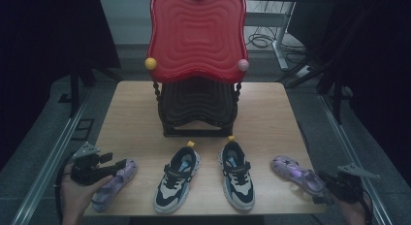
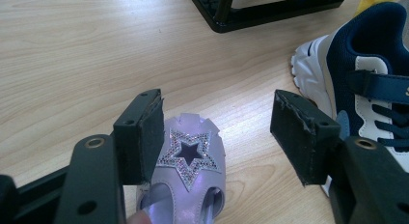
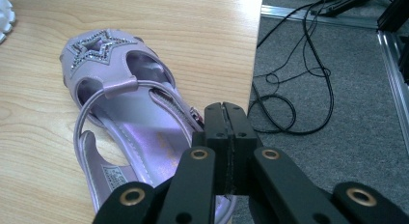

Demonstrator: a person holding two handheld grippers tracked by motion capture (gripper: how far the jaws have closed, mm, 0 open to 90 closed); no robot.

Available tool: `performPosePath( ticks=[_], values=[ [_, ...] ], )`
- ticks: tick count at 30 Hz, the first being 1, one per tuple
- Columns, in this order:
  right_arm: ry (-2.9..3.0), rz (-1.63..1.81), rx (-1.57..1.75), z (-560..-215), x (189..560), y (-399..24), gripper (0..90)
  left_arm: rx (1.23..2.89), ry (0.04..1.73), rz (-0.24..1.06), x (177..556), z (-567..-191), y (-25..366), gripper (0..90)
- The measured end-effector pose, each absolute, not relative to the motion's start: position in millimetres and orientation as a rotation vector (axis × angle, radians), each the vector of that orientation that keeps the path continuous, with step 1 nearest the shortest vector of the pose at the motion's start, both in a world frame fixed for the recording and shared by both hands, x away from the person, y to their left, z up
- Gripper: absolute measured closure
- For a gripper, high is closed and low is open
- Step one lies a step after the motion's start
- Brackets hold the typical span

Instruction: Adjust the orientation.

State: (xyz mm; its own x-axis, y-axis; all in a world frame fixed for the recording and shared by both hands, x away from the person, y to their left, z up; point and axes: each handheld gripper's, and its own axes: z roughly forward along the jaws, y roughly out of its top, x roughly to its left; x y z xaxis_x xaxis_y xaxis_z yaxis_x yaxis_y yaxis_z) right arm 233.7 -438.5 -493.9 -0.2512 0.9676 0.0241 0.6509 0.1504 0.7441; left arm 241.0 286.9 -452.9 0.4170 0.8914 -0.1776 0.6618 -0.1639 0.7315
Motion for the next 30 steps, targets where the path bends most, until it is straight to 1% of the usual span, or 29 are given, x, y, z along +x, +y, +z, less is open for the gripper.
performPosePath(
  ticks=[14, 25, 30],
  values=[
    [2.003, 0.91, 1.528, -493.2, 235.5, -426.6, 89.6, 1.911, 1.32, 0.376, 241.3, -453.1, 286.0, 36.8],
    [2.047, 0.942, 1.548, -490.9, 231.7, -429.5, 89.5, 1.895, 1.33, 0.386, 239.0, -451.6, 291.6, 36.8],
    [2.039, 0.953, 1.57, -495.4, 231.4, -439.2, 89.5, 1.894, 1.332, 0.385, 238.5, -451.3, 292.8, 36.8]
  ],
)
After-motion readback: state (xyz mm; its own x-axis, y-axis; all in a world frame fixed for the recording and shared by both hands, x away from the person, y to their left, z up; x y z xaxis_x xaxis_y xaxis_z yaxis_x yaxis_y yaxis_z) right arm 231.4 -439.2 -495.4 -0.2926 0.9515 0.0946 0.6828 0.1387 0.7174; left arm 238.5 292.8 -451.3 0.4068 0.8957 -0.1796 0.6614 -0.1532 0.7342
